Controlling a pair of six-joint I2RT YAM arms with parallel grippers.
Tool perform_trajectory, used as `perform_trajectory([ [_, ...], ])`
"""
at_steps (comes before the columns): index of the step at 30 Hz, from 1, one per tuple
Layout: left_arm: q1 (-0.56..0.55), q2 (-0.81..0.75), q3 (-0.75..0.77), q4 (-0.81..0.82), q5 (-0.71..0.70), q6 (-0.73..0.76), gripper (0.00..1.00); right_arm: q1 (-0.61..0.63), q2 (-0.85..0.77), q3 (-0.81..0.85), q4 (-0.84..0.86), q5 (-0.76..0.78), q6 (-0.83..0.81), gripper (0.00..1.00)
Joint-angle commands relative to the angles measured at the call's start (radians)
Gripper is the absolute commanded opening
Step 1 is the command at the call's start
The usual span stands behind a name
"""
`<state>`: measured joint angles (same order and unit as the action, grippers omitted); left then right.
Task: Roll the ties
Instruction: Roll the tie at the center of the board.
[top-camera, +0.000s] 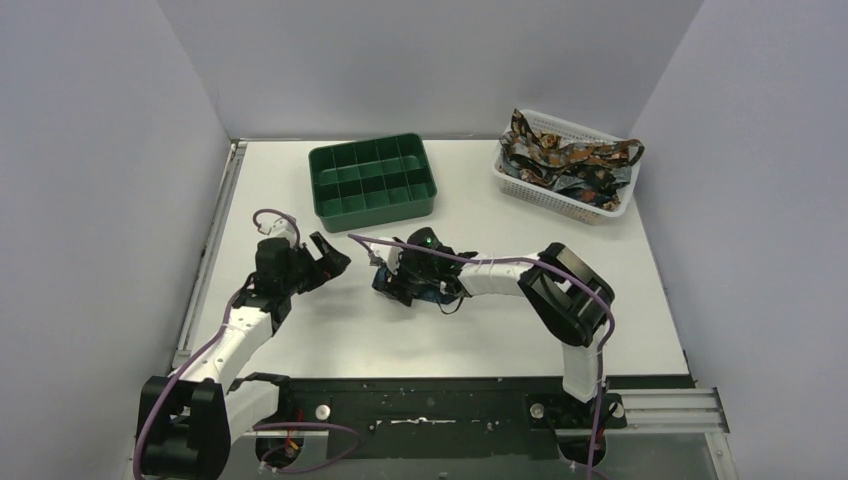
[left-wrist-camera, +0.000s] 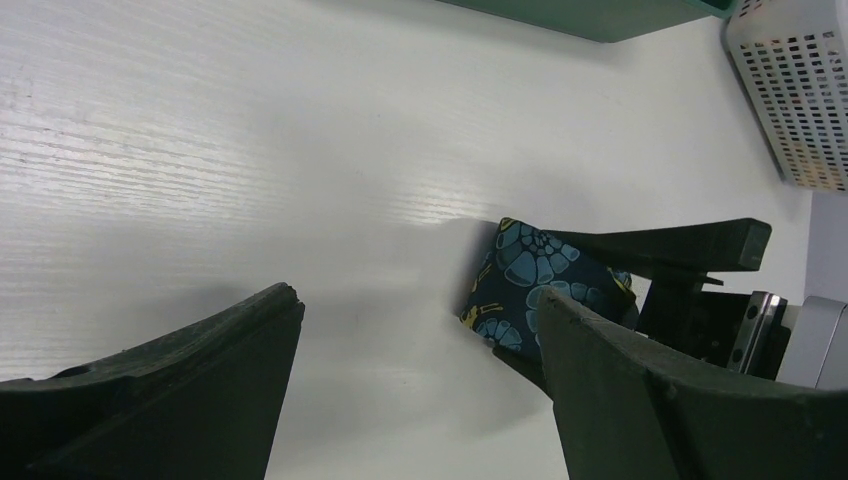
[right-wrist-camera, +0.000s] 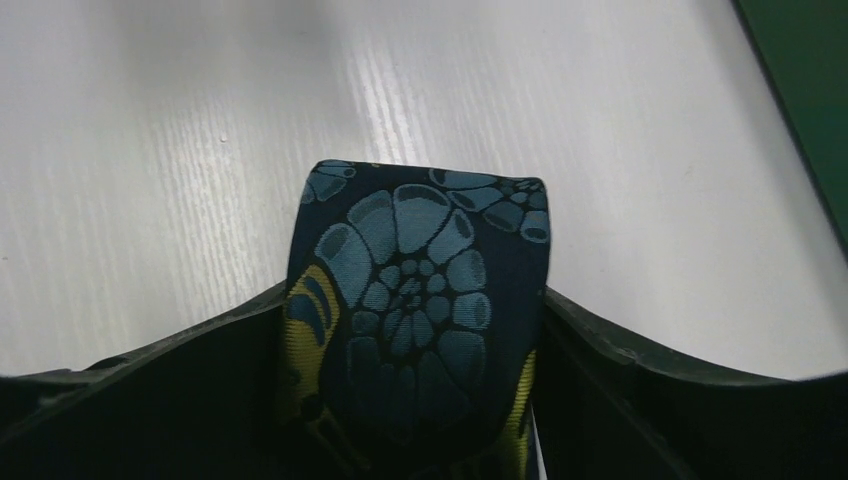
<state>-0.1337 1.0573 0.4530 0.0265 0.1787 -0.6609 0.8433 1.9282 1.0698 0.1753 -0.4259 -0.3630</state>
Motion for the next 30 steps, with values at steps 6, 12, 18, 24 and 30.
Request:
perform_trajectory([
  [6, 0.008, 0.018, 0.004, 0.058, 0.046, -0.003, 0.85, -0.020, 0.040, 0.086, 0.006, -0.003, -0.085, 0.91],
  [12, 0.008, 0.028, 0.006, 0.058, 0.053, -0.003, 0.85, -0.045, 0.120, 0.184, -0.142, -0.106, -0.084, 0.93],
  [18, 0.011, 0.033, 0.005, 0.056, 0.059, 0.003, 0.85, -0.058, 0.132, 0.165, -0.142, -0.103, -0.088, 0.77],
  [24, 0.009, 0.039, 0.006, 0.067, 0.069, 0.000, 0.85, -0.047, 0.100, 0.122, -0.122, -0.094, -0.106, 0.59],
  [30, 0.010, 0.035, 0.001, 0.065, 0.076, 0.000, 0.85, -0.024, 0.078, 0.088, -0.097, -0.159, -0.092, 0.53],
])
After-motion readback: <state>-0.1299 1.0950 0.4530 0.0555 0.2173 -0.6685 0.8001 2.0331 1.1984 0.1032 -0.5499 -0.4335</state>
